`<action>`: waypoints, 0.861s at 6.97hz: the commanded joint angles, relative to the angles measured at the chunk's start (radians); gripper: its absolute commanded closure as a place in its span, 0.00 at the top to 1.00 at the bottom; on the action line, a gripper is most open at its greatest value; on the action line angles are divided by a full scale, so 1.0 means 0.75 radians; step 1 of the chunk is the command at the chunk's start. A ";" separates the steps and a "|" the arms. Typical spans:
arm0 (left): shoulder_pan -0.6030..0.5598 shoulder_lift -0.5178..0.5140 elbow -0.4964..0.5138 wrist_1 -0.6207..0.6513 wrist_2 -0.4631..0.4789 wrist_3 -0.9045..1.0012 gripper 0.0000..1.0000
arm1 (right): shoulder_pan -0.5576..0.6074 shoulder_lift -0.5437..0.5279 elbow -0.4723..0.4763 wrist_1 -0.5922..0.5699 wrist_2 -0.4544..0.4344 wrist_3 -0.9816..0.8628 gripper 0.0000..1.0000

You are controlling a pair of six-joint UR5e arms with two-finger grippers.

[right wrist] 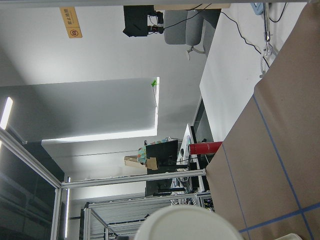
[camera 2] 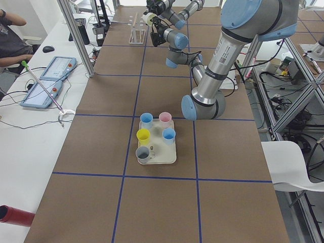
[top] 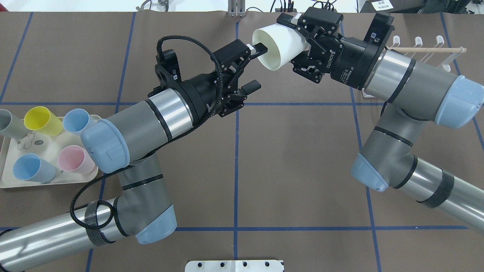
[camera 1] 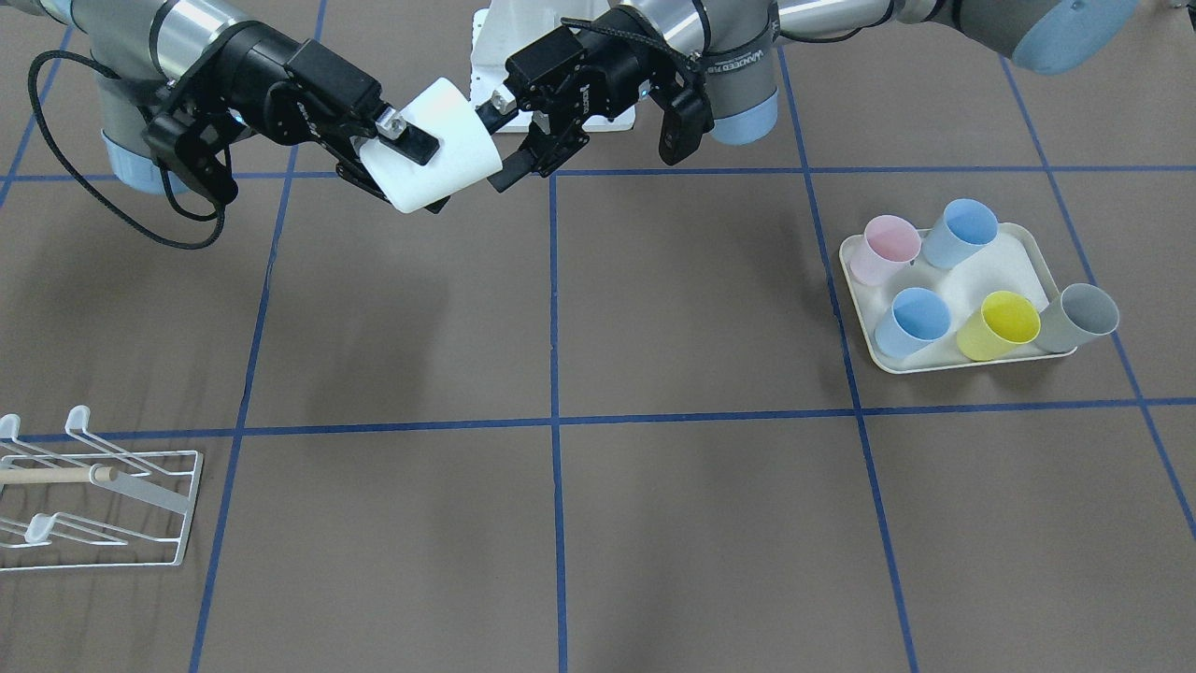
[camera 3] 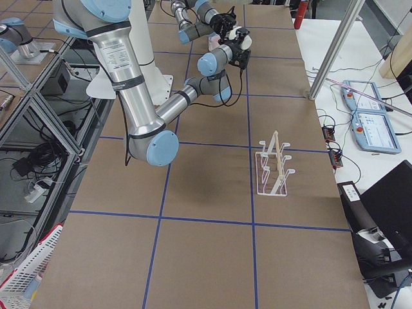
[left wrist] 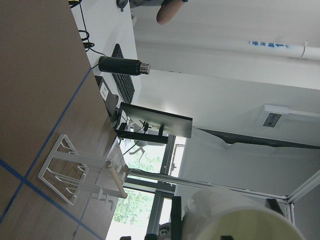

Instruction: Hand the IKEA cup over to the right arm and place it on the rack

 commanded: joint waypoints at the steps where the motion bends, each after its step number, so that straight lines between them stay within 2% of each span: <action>1: -0.018 0.021 -0.005 -0.005 -0.003 0.050 1.00 | 0.072 -0.002 -0.050 -0.008 -0.003 -0.079 0.00; 3: -0.048 0.072 -0.009 0.007 -0.003 0.071 1.00 | 0.164 -0.002 -0.154 -0.028 -0.001 -0.242 0.00; 5: -0.057 0.176 -0.072 0.029 0.003 0.400 1.00 | 0.218 -0.010 -0.163 -0.254 -0.001 -0.551 0.00; 6: -0.083 0.254 -0.170 0.127 -0.001 0.479 1.00 | 0.277 -0.024 -0.151 -0.367 0.007 -0.676 0.00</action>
